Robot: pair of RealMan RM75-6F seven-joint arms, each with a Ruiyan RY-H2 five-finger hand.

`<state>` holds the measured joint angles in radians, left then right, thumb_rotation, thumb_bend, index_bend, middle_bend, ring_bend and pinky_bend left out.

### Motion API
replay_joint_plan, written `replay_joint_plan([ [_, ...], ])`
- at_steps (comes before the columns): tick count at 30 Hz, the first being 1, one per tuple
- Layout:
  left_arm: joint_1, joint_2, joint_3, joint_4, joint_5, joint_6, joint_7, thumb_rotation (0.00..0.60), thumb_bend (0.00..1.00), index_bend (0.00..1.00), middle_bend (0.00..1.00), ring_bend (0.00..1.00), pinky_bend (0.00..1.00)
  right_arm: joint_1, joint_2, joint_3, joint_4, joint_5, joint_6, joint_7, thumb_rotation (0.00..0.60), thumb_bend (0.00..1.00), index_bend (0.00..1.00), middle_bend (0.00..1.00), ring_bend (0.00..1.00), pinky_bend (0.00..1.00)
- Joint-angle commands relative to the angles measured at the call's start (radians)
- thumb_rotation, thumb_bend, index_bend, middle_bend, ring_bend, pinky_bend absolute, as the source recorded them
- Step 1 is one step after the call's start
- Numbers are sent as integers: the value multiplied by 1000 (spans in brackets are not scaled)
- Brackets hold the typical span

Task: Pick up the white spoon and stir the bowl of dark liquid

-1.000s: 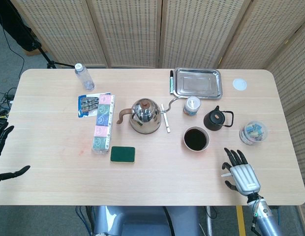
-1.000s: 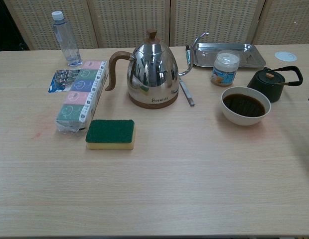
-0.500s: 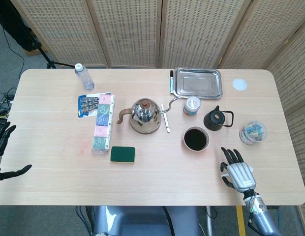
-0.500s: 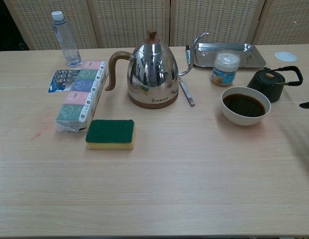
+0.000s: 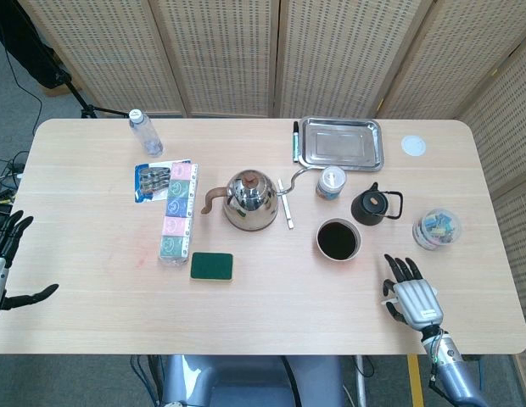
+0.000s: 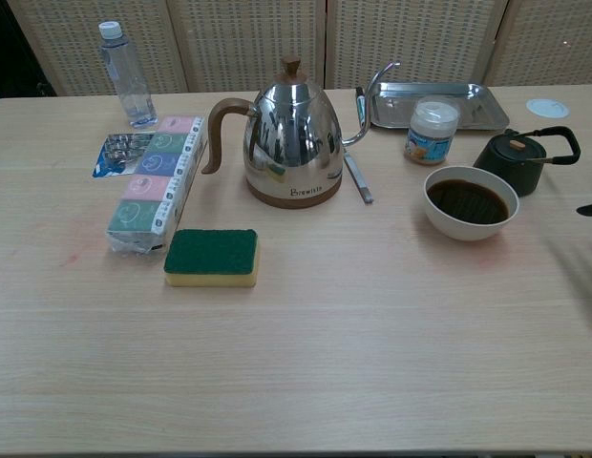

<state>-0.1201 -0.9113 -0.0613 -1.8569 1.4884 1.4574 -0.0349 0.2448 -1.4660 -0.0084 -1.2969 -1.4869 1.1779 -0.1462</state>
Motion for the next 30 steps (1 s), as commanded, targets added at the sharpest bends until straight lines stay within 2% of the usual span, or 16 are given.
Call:
replay_joint_plan([
  [1,-1,0,0,0,-1,-2,0,491,0,0,0,0,0,3,-7,-5,14,2,-9,-3,600,414,500,0,0,0],
  [15,-2,0,1,-1,-3,-5,5,492,0,0,0,0,0,11,-45,-32,89,-14,-35,3,600,414,500,0,0,0],
  [30,-3,-2,1,-3,-3,-5,9,491,0,0,0,0,0,18,-79,-33,156,-22,-31,20,600,414,500,0,0,0],
])
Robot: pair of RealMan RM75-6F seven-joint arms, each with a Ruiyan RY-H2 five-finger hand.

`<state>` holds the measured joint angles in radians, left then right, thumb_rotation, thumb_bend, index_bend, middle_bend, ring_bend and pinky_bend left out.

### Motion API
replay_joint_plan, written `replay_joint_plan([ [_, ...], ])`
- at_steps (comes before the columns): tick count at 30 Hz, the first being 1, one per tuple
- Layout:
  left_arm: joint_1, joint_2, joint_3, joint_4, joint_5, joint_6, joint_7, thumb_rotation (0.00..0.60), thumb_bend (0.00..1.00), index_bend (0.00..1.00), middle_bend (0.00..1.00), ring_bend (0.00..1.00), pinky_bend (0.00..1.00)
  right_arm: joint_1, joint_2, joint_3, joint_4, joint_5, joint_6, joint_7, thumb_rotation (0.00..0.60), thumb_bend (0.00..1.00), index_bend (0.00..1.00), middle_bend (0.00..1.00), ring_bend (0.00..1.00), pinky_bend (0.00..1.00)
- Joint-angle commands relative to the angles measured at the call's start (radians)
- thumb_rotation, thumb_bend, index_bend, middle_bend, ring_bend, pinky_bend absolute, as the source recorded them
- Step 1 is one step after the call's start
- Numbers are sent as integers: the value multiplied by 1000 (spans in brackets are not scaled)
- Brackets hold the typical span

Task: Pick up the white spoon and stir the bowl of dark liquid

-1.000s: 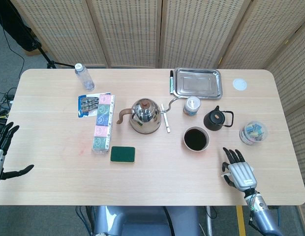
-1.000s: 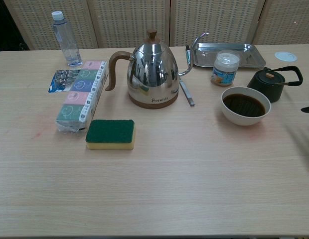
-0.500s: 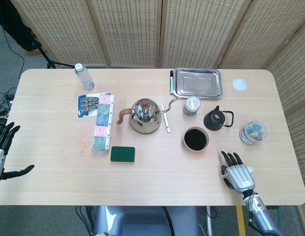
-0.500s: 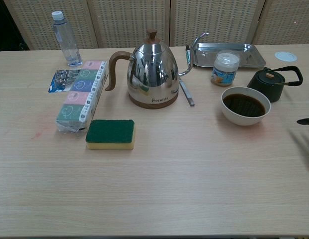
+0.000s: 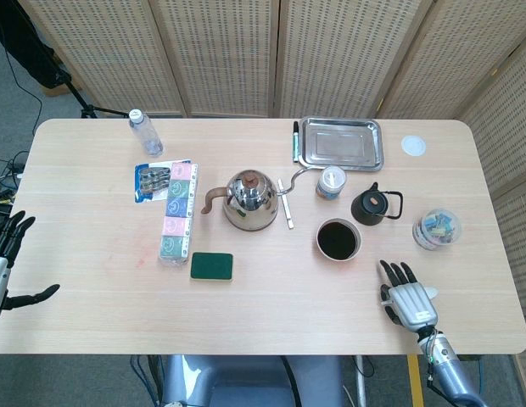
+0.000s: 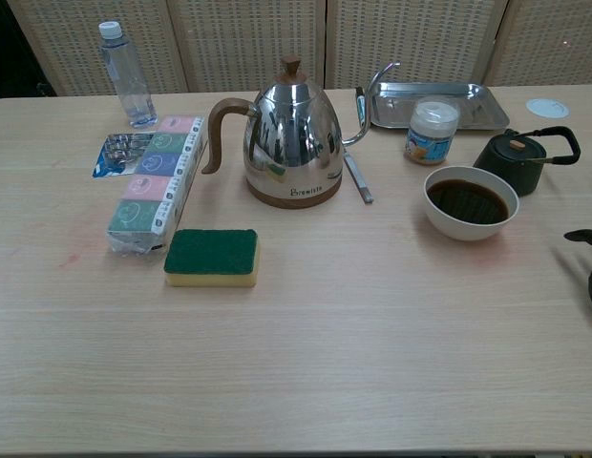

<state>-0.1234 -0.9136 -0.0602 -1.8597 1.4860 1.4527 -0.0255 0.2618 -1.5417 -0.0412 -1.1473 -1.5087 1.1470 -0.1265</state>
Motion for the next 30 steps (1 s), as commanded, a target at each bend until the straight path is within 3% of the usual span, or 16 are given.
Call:
replay_joint_plan([
  [1,0,0,0,0,-1,0,-1,492,0,0,0,0,0,1,-5,0,11,0,-1,1,600,414,500,0,0,0],
  [30,-4,-5,0,-2,-6,-7,15,491,0,0,0,0,0,18,10,12,-6,51,-57,-35,600,430,538,0,0,0],
])
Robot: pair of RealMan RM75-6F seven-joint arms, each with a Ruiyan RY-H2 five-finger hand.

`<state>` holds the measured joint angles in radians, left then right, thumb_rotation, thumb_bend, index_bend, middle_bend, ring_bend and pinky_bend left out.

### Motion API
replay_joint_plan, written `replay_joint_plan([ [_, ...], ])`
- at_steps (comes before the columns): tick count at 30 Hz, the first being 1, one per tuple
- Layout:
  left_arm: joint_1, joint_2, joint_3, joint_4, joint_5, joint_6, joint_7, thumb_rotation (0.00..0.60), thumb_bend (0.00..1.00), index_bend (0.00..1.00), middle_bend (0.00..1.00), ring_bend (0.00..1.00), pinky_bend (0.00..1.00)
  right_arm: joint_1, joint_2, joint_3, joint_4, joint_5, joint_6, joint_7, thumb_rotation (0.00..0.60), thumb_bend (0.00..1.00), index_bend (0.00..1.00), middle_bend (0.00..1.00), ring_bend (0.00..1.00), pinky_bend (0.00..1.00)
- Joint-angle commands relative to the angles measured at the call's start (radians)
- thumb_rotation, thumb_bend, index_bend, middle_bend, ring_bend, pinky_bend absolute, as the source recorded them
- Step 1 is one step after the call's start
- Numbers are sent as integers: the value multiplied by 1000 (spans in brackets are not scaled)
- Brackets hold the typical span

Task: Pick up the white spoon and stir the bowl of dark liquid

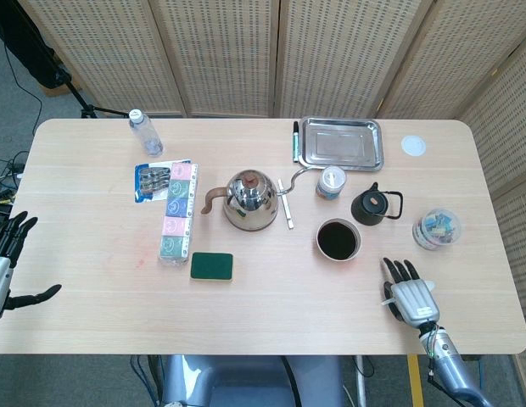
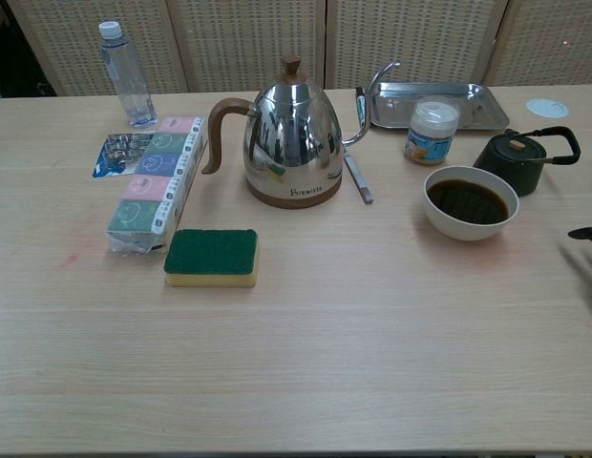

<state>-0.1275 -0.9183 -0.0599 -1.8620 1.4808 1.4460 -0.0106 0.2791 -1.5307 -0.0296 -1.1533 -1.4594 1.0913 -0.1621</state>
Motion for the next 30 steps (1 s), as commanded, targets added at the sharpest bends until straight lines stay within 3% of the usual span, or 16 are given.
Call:
replay_joint_plan([
  [1,-1,0,0,0,-1,-1,1,490,0,0,0,0,0,0,-1,1,1,2,-1,1,600,440,541,0,0,0],
  [17,-2,0,0,-1,-4,-5,2,491,0,0,0,0,0,-3,27,12,-47,-8,38,67,600,453,570,0,0,0],
  [26,-2,1,1,-2,-3,-4,0,492,0,0,0,0,0,-4,89,32,-157,-21,80,159,600,452,573,0,0,0],
  [30,-2,1,2,-2,-2,-5,0,490,0,0,0,0,0,7,163,66,-264,-5,78,300,600,451,578,0,0,0],
])
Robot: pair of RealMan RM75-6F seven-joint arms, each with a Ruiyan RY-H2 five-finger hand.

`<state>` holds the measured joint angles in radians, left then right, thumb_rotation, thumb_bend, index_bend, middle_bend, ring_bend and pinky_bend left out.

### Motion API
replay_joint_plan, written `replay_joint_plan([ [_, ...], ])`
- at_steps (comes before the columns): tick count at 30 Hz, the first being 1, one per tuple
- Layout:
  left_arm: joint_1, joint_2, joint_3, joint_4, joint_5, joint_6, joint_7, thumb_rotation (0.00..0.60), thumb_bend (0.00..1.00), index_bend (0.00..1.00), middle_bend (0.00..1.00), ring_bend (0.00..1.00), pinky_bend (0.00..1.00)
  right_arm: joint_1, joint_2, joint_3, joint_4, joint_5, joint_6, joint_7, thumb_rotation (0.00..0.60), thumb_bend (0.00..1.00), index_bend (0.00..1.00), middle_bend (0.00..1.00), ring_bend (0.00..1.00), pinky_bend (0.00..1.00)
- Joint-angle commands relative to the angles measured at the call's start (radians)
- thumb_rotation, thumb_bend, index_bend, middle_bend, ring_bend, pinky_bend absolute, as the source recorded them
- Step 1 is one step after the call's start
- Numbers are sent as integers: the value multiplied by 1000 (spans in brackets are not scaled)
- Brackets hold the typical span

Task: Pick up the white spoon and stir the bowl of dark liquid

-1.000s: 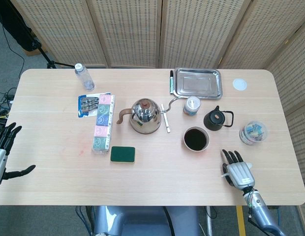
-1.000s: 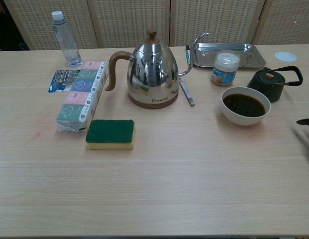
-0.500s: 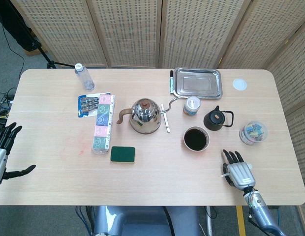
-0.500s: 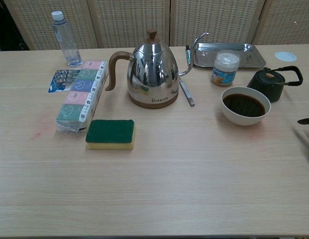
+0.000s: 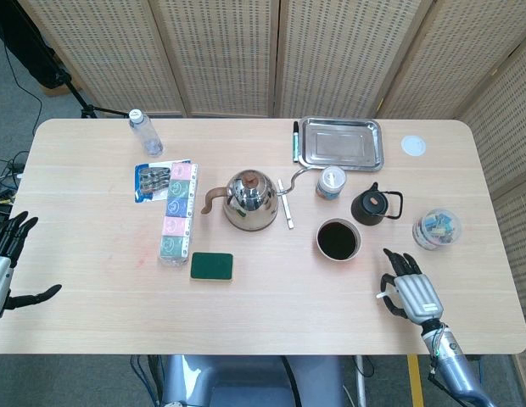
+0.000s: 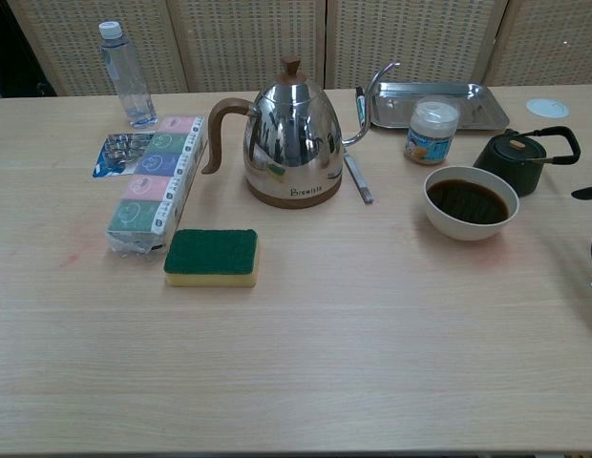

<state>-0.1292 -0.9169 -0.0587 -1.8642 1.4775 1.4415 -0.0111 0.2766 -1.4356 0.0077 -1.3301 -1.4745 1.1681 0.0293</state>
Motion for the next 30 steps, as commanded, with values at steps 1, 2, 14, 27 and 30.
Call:
replay_joint_plan([
  [1,0,0,1,0,1,0,1,490,0,0,0,0,0,12,81,32,-100,8,1,125,600,451,578,0,0,0],
  [2,0,0,1,-1,1,0,2,492,0,0,0,0,0,14,94,39,-115,6,7,143,600,451,578,0,0,0],
  [14,-1,-2,4,-3,7,-2,6,492,0,0,0,0,0,52,157,100,-216,-3,22,349,600,452,578,0,0,0],
  [27,2,8,3,4,9,3,-26,493,0,0,0,0,0,171,126,206,-331,126,-92,301,600,452,578,0,0,0],
  [30,2,10,3,5,9,3,-31,491,0,0,0,0,0,185,115,216,-337,144,-103,289,600,453,578,0,0,0],
])
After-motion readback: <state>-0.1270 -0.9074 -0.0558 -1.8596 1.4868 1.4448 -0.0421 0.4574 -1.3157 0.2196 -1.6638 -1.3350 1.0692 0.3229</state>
